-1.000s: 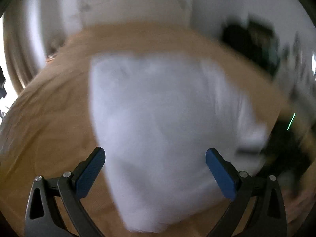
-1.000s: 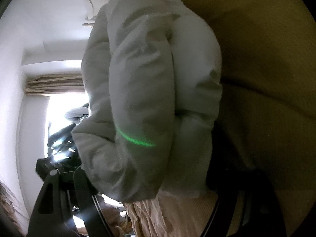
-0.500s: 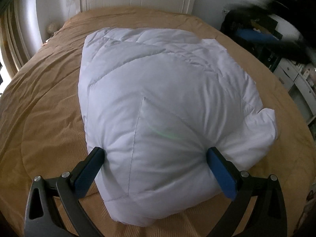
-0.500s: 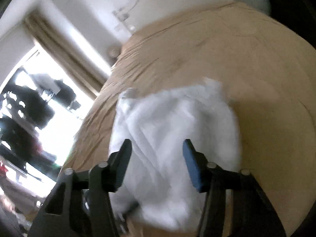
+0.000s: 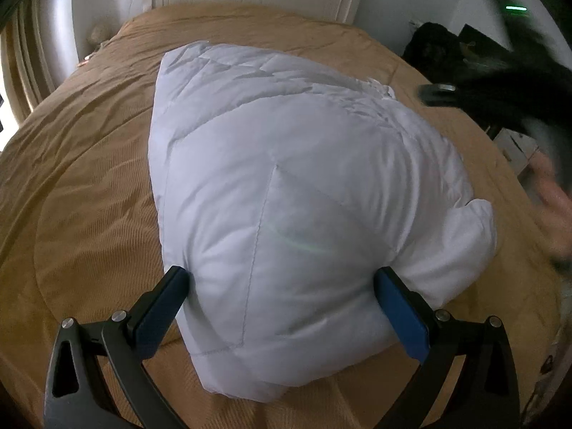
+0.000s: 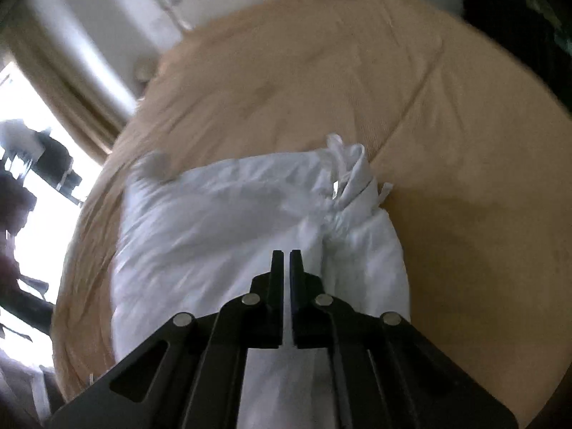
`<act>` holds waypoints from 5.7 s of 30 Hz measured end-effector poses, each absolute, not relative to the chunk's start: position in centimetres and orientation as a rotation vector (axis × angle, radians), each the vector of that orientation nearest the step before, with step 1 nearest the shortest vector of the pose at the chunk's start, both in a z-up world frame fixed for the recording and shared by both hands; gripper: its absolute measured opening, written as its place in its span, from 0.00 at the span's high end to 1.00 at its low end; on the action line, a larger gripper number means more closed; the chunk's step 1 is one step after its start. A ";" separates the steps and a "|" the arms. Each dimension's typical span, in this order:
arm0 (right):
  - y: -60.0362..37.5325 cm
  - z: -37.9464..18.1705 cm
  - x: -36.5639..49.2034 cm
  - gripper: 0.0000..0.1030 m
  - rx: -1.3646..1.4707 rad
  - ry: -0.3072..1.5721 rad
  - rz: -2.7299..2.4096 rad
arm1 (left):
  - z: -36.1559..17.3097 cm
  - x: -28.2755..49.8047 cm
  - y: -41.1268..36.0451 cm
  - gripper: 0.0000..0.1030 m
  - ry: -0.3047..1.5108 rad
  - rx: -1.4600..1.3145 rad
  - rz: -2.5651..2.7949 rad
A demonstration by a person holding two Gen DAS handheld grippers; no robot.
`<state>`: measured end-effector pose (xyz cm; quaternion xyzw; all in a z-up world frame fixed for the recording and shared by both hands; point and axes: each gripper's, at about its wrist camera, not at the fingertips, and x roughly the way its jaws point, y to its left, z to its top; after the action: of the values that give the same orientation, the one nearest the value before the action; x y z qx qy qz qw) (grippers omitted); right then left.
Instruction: Fold large clothes
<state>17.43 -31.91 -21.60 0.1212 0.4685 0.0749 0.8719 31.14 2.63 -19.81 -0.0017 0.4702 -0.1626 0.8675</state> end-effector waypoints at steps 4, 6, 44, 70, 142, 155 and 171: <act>-28.2 -20.5 11.6 0.95 0.162 0.983 0.185 | -19.6 31.0 2.5 0.00 0.993 -0.009 -0.335; -26.6 -22.0 10.3 0.95 0.126 1.026 0.171 | -19.6 30.9 2.6 0.00 0.999 -0.020 -0.335; -27.2 -9.9 6.1 0.03 0.022 1.405 -0.068 | -0.8 27.2 6.6 0.02 1.233 -0.010 0.094; -23.1 -2.9 -2.5 0.00 -0.021 1.289 0.040 | 7.7 19.1 5.4 0.01 1.150 -0.069 0.011; -23.4 -4.2 -3.1 0.00 -0.028 1.345 -0.004 | 6.3 19.3 5.8 0.01 1.224 -0.073 -0.026; -23.3 -4.3 -3.2 0.00 -0.028 1.347 -0.006 | 6.4 19.0 5.4 0.01 1.226 -0.074 -0.023; -23.4 -4.5 -3.2 0.00 -0.026 1.356 -0.001 | 6.1 18.9 5.6 0.01 1.238 -0.074 -0.025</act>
<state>-3.24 -23.39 -4.48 -0.0120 0.6271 -0.0005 0.7788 18.88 5.58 6.10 -0.0347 0.5800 -0.0115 0.8138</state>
